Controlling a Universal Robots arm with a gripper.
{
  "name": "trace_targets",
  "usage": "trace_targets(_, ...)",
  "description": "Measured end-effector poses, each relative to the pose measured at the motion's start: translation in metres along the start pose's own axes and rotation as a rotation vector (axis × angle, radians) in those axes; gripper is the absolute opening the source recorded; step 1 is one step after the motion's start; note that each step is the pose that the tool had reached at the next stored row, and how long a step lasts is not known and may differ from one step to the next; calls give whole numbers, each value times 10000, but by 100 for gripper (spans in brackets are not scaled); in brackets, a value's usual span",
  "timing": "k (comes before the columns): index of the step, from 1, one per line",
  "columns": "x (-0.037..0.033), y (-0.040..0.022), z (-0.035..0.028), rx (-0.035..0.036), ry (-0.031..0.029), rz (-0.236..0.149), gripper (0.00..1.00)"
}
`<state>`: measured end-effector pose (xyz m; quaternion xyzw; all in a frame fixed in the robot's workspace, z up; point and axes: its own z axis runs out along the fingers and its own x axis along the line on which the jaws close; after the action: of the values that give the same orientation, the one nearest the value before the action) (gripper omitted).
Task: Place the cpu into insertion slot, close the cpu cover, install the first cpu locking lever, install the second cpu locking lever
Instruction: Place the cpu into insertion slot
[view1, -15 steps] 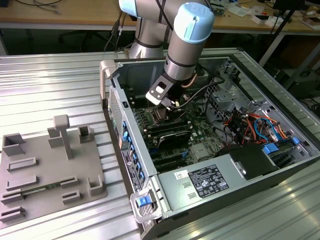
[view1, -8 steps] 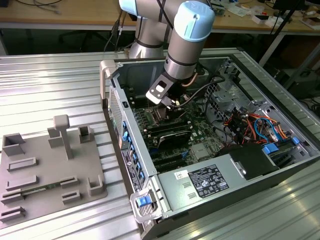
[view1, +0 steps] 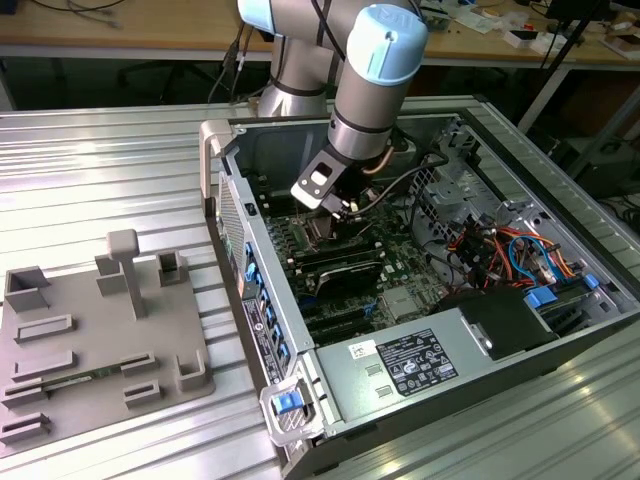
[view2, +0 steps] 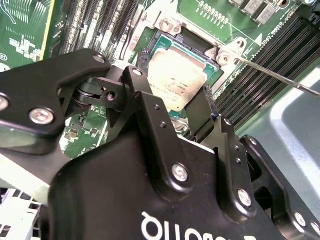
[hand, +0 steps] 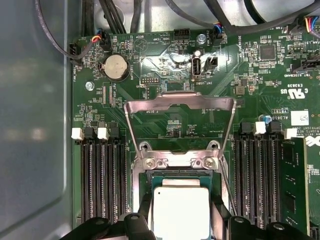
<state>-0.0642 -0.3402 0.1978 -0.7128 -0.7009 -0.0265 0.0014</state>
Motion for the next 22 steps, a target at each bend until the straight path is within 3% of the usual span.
trace_targets(22, -8, 15, 28, 7, 1, 0, 55)
